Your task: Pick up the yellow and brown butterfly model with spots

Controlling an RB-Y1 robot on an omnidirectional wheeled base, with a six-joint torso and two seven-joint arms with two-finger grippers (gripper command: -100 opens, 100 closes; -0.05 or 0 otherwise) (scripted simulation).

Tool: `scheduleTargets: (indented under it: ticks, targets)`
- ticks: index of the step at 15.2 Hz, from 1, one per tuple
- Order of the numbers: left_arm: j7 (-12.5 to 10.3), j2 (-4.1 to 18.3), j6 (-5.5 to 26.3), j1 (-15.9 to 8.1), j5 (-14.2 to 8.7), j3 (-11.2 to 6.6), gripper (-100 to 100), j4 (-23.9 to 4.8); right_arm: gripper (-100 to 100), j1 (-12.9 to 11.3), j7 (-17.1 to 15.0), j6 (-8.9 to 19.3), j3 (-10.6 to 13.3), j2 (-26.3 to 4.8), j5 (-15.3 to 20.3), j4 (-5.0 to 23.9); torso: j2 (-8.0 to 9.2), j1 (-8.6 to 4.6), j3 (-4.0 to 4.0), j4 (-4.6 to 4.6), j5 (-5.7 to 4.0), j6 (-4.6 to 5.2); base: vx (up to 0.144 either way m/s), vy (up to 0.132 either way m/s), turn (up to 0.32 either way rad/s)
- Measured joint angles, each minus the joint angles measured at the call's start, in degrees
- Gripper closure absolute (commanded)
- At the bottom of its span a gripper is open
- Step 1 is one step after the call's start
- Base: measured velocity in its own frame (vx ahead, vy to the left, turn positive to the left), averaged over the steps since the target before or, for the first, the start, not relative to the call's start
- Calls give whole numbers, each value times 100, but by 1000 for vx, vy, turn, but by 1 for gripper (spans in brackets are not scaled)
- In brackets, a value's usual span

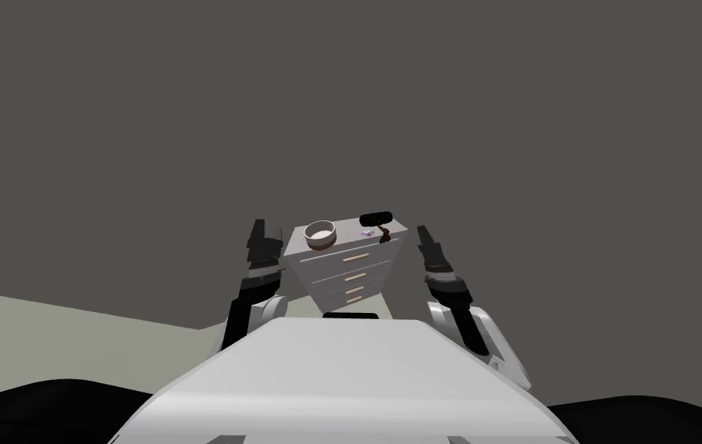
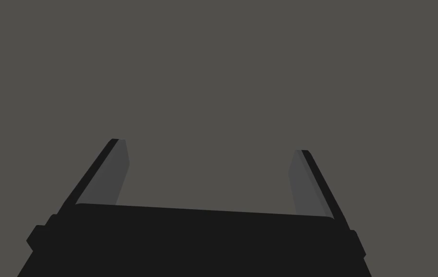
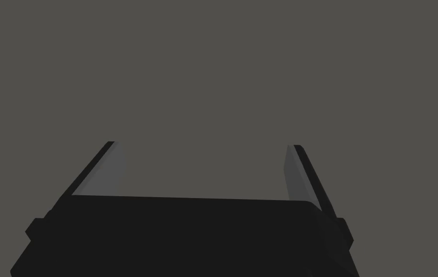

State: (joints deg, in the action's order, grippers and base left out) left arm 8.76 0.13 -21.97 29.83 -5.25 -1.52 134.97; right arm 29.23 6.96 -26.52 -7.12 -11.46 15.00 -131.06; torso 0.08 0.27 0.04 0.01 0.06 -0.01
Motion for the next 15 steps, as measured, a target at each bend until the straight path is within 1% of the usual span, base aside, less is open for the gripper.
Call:
scheduleTargets:
  ticks: [3, 9, 10, 12, 15]
  targets:
    - [0, 0, 0, 0, 0, 0, 0, 0, -100, 53, 229, -20, -128, -322, 290, 210, 0, 3, 0, 0, 0, 0, -14, 76, 66]
    - [0, 0, 0, 0, 0, 0, 0, 0, -100, 134, 655, 40, -328, -947, 860, 499, -6, -3, -3, -1, -1, 0, -3, 63, 60]
    - [0, 0, 0, 0, 0, 0, 0, 0, -100, 146, 759, 33, -389, -1076, 983, 618, -6, 0, -3, -1, -1, -1, -4, 80, 77]
    - [0, 0, 0, 0, 0, 0, 0, 0, -100, 159, 931, 53, -462, -1328, 1211, 754, -5, 3, -3, -1, 1, 0, -8, 75, 54]
    - [0, 0, 0, 0, 0, 0, 0, 0, -100, 273, 1148, 73, -582, -1647, 1506, 853, 0, 1, 0, 0, 1, 1, -11, 68, 64]
